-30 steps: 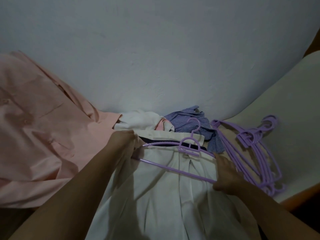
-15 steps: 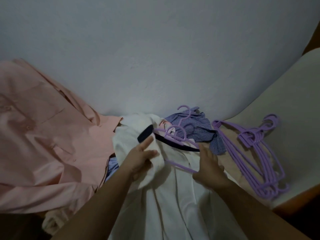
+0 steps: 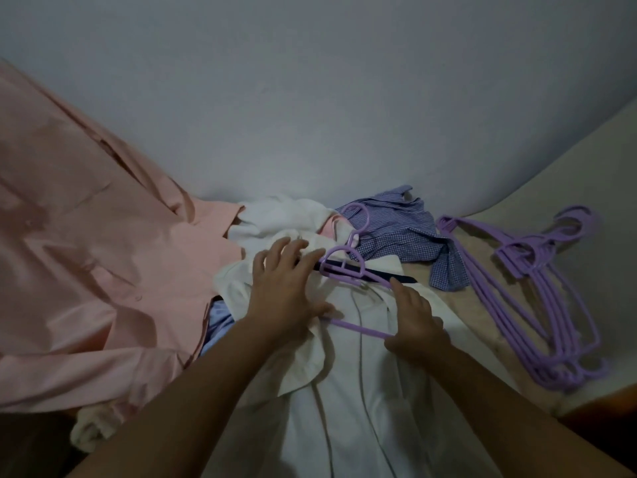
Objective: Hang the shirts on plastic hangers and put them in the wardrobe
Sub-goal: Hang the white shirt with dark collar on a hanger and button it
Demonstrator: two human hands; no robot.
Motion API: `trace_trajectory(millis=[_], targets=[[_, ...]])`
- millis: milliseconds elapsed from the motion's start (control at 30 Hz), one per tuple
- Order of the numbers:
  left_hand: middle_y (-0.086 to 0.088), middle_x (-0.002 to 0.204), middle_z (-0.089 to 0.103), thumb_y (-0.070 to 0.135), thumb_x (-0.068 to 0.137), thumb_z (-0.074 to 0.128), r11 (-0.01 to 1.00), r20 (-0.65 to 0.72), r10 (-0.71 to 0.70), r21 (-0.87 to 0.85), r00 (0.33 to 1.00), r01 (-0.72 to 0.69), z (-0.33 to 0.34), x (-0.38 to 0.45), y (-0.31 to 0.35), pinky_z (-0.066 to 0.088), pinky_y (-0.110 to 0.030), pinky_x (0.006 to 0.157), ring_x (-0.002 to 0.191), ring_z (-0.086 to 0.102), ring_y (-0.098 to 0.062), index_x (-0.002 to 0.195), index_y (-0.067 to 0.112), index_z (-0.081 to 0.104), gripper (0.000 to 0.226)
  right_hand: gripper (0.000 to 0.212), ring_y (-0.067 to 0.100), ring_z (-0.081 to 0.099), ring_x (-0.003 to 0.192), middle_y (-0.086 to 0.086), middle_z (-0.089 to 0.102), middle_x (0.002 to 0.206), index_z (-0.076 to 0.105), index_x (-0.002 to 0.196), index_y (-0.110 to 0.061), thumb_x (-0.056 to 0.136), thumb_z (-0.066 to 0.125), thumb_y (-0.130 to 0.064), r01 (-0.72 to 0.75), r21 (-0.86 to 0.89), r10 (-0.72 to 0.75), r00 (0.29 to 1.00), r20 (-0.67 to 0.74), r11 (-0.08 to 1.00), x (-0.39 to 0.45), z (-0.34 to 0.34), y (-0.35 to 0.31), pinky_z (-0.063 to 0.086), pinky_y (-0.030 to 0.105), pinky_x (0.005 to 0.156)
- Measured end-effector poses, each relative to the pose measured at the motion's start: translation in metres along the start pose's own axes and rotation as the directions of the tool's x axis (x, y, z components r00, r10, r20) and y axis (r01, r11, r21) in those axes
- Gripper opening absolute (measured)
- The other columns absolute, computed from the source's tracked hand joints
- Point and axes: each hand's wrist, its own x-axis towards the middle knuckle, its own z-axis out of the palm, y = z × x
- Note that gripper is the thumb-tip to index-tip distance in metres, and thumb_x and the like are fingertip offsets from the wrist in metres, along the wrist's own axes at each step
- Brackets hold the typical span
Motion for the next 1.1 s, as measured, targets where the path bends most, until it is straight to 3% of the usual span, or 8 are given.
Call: trace_trajectory(millis=[133,367,533,667,800,900,1033,1100], targets=[[0.002,0.159,0.005,0.086,0.053,0.061,0.984,0.395,-0.037,0.176,0.918,-0.036,0.014,0.011,-0.016,0.002,-0.058,0.113,0.145,-0.002,-0.029,0.151,0.038,0.006,0.122,0.111,0.021,0.015,0.142,-0.001,0.012,0.155,-0.001,0.15,-0.028,0.071,0.077,-0.022,0.062,0.014,-0.063,0.998,0.022,0.998,0.01,0.002,0.009,0.025,0.042,0.113],[0.006,0.157,0.018,0.091,0.048,0.053,0.99,0.344,-0.059,0.14,0.937,0.01,0.042,0.007,-0.039,0.016,-0.048,0.111,0.141,0.016,-0.022,0.151,0.037,0.009,0.124,0.099,0.02,0.026,0.138,0.001,0.027,0.15,0.025,0.147,-0.025,0.067,0.082,-0.035,0.121,0.22,-0.151,0.981,0.124,0.968,0.037,-0.006,0.032,0.027,0.035,0.113],[0.01,0.16,0.005,0.1,0.034,0.038,0.993,0.427,-0.096,0.108,0.899,0.055,0.051,0.016,-0.045,0.003,-0.058,0.115,0.147,0.0,-0.025,0.152,0.037,0.002,0.138,0.066,0.022,0.057,0.11,0.004,0.064,0.112,0.064,0.116,-0.019,0.07,0.059,-0.066,0.029,0.323,0.022,0.988,-0.153,0.946,0.073,-0.01,0.048,0.044,0.036,0.095],[0.008,0.16,0.005,0.101,0.035,0.037,0.994,0.485,-0.082,0.108,0.871,0.033,0.053,0.022,-0.046,-0.001,-0.063,0.113,0.147,-0.006,-0.028,0.151,0.037,-0.001,0.137,0.029,0.018,0.055,0.09,0.004,0.06,0.097,0.065,0.112,-0.009,0.092,0.057,-0.029,-0.038,0.349,0.061,0.997,-0.054,0.936,0.082,-0.02,0.044,0.035,0.021,0.074],[0.005,0.157,0.016,0.102,0.033,0.034,0.99,0.476,-0.044,0.139,0.878,-0.026,0.053,0.024,-0.047,0.001,-0.066,0.111,0.146,-0.004,-0.03,0.15,0.045,0.007,0.133,0.03,0.011,0.055,0.092,0.009,0.063,0.113,0.066,0.116,-0.008,0.087,0.063,-0.006,-0.067,0.461,0.06,0.998,0.029,0.885,0.084,-0.025,0.046,0.037,0.015,0.074],[0.002,0.156,0.016,0.098,0.037,0.025,0.985,0.469,-0.016,0.157,0.883,-0.065,0.051,0.023,-0.048,0.003,-0.065,0.112,0.146,-0.006,-0.03,0.149,0.046,0.008,0.125,0.033,-0.002,0.056,0.061,0.009,0.064,0.101,0.066,0.116,-0.008,0.086,0.059,0.003,-0.098,0.518,0.064,0.994,0.083,0.85,0.083,-0.031,0.048,0.038,0.006,0.05],[-0.001,0.154,0.02,0.095,0.039,0.025,0.987,0.447,-0.023,0.153,0.894,-0.051,0.047,0.02,-0.051,0.007,-0.064,0.112,0.146,-0.003,-0.029,0.15,0.044,0.013,0.123,0.035,0.024,0.061,0.108,0.014,0.061,0.124,0.061,0.122,-0.006,0.09,0.052,0.004,-0.14,0.621,0.096,0.99,0.103,0.771,0.075,-0.053,0.052,0.046,0.025,0.094],[-0.002,0.153,0.023,0.094,0.038,0.027,0.989,0.42,-0.036,0.144,0.907,-0.027,0.044,0.019,-0.051,0.009,-0.062,0.111,0.146,0.0,-0.029,0.15,0.042,0.018,0.123,0.037,0.022,0.055,0.116,0.011,0.057,0.129,0.059,0.126,-0.007,0.091,0.051,0.004,-0.117,0.625,0.078,0.993,0.091,0.772,0.066,-0.069,0.051,0.041,0.029,0.101]])
